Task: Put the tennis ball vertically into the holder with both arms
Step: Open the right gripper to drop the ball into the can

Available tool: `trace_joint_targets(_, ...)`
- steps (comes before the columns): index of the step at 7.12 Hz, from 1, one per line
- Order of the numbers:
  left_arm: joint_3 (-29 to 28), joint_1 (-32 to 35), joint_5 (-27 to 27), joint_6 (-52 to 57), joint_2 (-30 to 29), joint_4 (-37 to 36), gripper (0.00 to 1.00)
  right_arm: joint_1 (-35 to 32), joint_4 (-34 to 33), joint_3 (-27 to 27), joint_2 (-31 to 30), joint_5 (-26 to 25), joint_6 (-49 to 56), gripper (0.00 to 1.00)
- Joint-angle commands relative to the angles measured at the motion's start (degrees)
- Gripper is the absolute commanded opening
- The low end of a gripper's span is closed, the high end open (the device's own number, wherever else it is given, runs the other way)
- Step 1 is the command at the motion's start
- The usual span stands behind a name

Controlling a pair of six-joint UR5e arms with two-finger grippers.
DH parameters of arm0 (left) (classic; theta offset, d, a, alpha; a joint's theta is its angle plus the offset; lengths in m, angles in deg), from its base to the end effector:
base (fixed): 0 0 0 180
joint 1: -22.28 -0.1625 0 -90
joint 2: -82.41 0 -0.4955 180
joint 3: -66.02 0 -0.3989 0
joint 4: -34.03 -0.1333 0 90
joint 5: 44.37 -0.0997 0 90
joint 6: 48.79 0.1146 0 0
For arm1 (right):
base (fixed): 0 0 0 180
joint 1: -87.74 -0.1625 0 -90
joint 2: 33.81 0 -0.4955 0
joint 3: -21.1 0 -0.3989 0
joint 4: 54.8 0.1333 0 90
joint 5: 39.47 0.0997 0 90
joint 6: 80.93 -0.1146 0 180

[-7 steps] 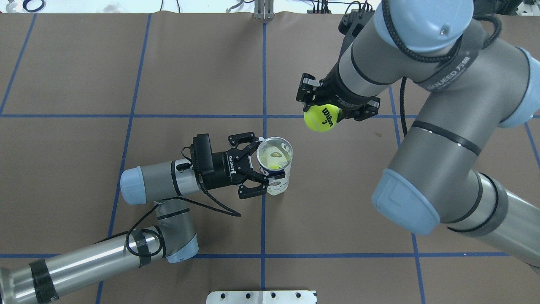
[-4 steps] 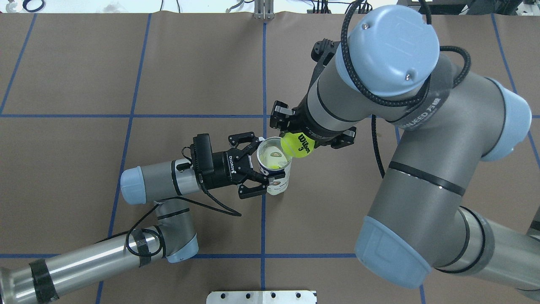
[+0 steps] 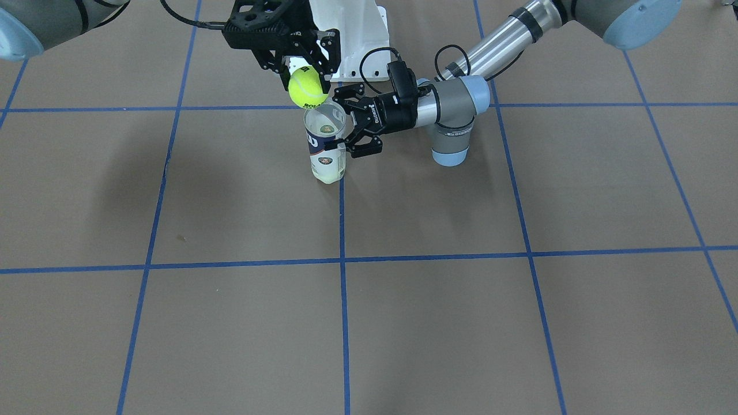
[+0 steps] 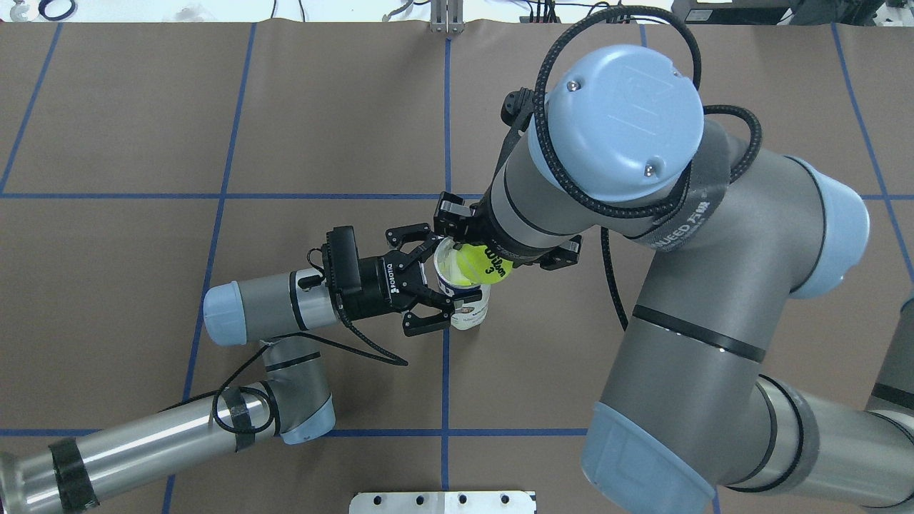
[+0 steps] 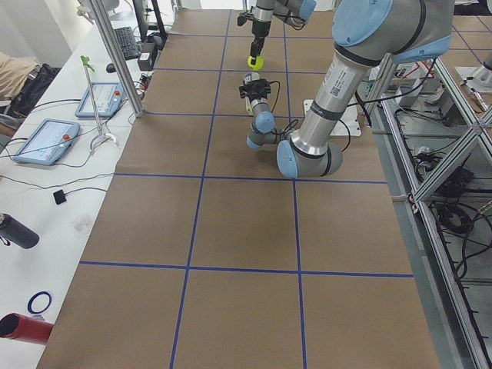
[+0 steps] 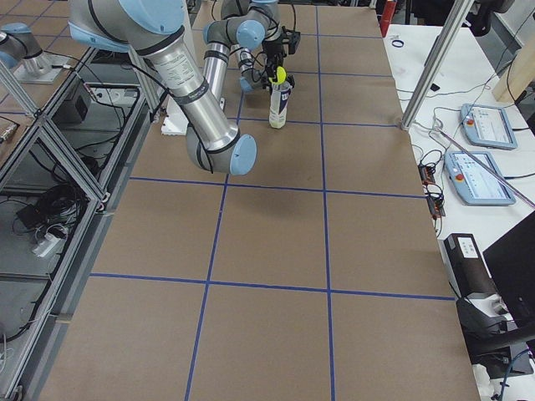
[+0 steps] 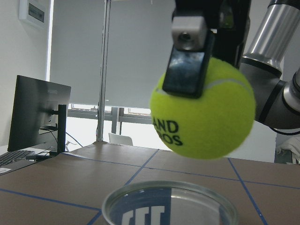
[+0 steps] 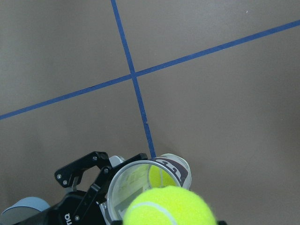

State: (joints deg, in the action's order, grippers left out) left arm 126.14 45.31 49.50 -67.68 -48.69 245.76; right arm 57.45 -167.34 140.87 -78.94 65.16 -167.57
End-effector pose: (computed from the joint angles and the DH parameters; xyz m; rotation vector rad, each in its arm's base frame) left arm 0.6252 -0.4022 0.3074 1.7128 1.6409 0.4938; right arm -0.4689 -0.3947 0.1185 0.0346 -0.9380 0.3191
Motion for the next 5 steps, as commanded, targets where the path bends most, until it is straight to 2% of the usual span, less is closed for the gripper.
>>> trace_joint_targets(1,0.00,0.00,0.00,0.09,0.06,0.00,0.83,0.06,-0.32,-0.50,1.26,-0.13,-0.02,0.02)
trace_joint_targets(3,-0.09,0.00,0.00,0.09,0.06,0.00,0.83,0.15,-0.14,-1.73,1.62,-1.97,0.16,0.15)
trace_joint_targets(4,-0.09,0.00,0.00,0.09,0.06,0.00,0.83,0.15,-0.14,-1.73,1.62,-2.06,0.16,0.26)
trace_joint_targets(5,-0.09,0.00,0.00,0.09,0.06,0.00,0.83,0.15,-0.14,-1.73,1.62,-2.24,0.16,0.49)
